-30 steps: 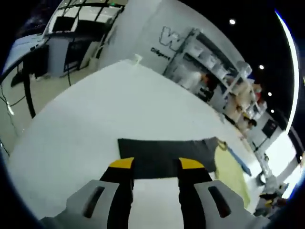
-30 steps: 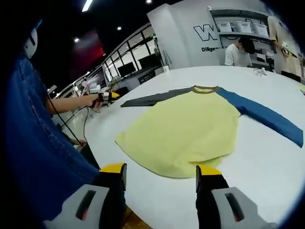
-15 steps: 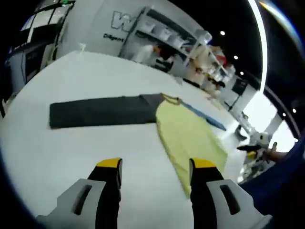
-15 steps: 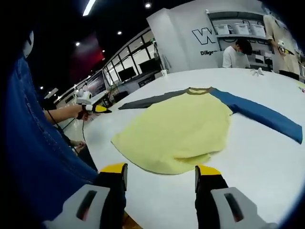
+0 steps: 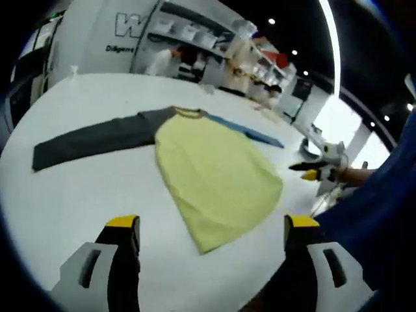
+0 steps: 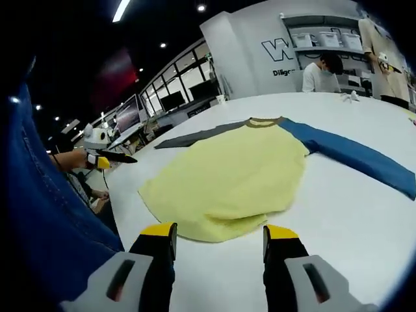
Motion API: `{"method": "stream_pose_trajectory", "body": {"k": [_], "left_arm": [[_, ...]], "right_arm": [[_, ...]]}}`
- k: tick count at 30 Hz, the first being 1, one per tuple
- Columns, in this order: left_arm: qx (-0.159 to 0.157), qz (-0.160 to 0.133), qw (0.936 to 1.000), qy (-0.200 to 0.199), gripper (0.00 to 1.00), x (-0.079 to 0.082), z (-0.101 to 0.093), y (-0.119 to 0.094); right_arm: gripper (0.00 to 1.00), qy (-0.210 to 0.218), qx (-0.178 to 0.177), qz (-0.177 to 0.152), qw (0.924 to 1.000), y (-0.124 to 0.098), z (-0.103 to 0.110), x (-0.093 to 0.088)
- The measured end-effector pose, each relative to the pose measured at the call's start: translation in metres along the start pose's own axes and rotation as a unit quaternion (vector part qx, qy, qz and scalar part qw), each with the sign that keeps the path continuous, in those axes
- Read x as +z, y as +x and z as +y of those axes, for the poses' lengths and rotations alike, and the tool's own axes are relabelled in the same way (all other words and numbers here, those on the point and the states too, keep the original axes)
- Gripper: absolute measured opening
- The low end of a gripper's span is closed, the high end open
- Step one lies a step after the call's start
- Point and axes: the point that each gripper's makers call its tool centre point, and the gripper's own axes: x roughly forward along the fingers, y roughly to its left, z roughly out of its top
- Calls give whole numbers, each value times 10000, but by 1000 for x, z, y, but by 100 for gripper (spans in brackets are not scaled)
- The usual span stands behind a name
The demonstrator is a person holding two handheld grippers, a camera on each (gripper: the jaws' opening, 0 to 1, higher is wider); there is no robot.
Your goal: Fold the garment on the visible template until the final outline fits inside the template.
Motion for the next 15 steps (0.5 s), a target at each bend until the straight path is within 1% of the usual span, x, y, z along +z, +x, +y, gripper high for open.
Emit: {"method": "stream_pose_trajectory", "body": {"k": [1, 3, 4, 7, 11, 14, 15], "left_arm": [[-154, 142, 9997, 115, 98, -9, -15, 3], [-241, 219, 9990, 320, 99, -19, -31, 5], [-528, 330, 9969, 475, 99, -37, -70, 5], [-594, 383, 9960, 538, 99, -44, -80, 6], [-647, 479, 9943, 698, 99, -58, -103, 4], [-790, 629, 9899, 993, 99, -70, -116, 2], [-802, 696, 9885, 1074, 99, -77, -123, 1]], "right_arm": [[50, -19, 9, 2, 10000, 0, -2, -1], [47, 22, 23, -40, 10000, -1, -8, -3], [47, 41, 31, -66, 10000, -1, -12, -4], [45, 51, 43, -76, 9999, 1, -17, -7], [43, 40, -9, -97, 9999, 6, -31, -10], [39, 9, -15, -98, 10000, 10, -37, -9], [37, -21, 1, -79, 10000, 13, -41, -10]]}}
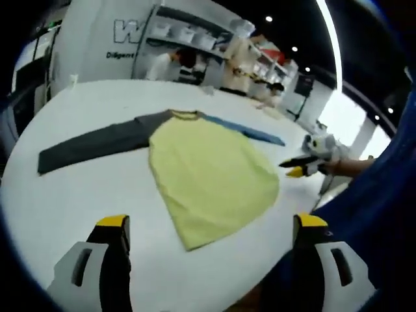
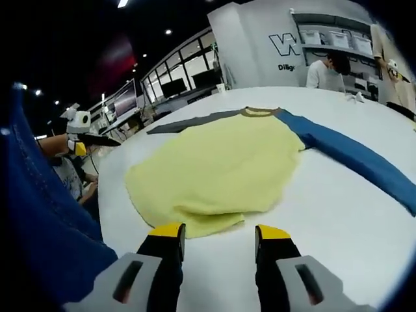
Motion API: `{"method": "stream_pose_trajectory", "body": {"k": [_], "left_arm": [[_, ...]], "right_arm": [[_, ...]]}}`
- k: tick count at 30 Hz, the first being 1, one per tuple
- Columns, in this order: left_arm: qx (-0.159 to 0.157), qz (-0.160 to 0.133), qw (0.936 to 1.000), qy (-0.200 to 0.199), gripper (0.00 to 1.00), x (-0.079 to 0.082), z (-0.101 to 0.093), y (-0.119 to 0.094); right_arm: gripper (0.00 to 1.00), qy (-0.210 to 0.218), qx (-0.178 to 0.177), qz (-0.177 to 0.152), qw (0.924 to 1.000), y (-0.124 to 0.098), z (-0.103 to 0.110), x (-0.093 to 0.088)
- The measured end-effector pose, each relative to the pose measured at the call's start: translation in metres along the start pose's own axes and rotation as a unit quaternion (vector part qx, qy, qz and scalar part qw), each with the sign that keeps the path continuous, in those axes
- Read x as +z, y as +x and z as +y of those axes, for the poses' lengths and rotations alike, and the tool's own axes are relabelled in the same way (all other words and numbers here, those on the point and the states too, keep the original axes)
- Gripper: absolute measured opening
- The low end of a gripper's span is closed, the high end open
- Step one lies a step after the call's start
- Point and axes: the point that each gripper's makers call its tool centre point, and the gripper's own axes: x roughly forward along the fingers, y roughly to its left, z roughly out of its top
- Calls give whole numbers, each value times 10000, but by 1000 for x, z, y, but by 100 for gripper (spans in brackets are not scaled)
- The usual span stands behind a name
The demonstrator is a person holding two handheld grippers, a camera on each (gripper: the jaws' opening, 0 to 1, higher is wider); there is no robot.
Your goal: Fold the garment on the visible template until the final outline fits inside the template.
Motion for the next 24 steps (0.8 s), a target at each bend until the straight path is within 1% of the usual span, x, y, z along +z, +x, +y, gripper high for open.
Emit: {"method": "stream_pose_trajectory", "body": {"k": [1, 2, 4, 6, 7, 8, 10, 12, 13, 15, 16, 17, 22, 24], "left_arm": [[0, 27, 10000, 21, 99, -2, -4, 0], [-75, 65, 9999, 106, 99, -7, -23, 3], [-59, 9, 9999, 96, 99, -9, -30, 2], [23, 38, 9998, 213, 99, -8, -44, 0], [33, 39, 9997, 258, 99, -7, -43, -3], [52, 21, 9996, 267, 99, -6, -43, -4], [162, -1, 9995, 287, 99, -4, -45, -7], [205, 44, 9993, 315, 99, -6, -52, -6], [219, 107, 9990, 365, 99, -10, -55, -6], [239, 126, 9988, 397, 99, -13, -61, -6], [254, 114, 9988, 392, 99, -12, -63, -6], [295, 74, 9988, 389, 99, -10, -63, -6], [318, 33, 9987, 394, 99, -8, -65, -7], [368, 66, 9983, 446, 99, -9, -68, -9]], "right_arm": [[35, -9, 4, 8, 10000, 1, -2, 0], [34, 1, 27, -20, 10000, 3, -4, 2], [32, -39, 40, 9, 10000, 8, -15, 1], [31, -119, 16, 125, 9998, 11, -23, 0], [30, -153, 7, 154, 9998, 16, -28, -3], [28, -174, -6, 181, 9997, 16, -29, -2], [25, -333, -24, 314, 9989, 25, -38, -8], [24, -304, -92, 325, 9990, 29, -45, -8], [24, -226, -133, 327, 9991, 31, -48, -7], [24, -224, -181, 373, 9989, 36, -51, -7], [23, -158, -184, 333, 9992, 38, -50, -4], [22, -173, -197, 341, 9991, 42, -50, -3], [16, -206, -173, 351, 9990, 47, -48, -1], [14, -353, -129, 448, 9983, 48, -48, -2]]}}
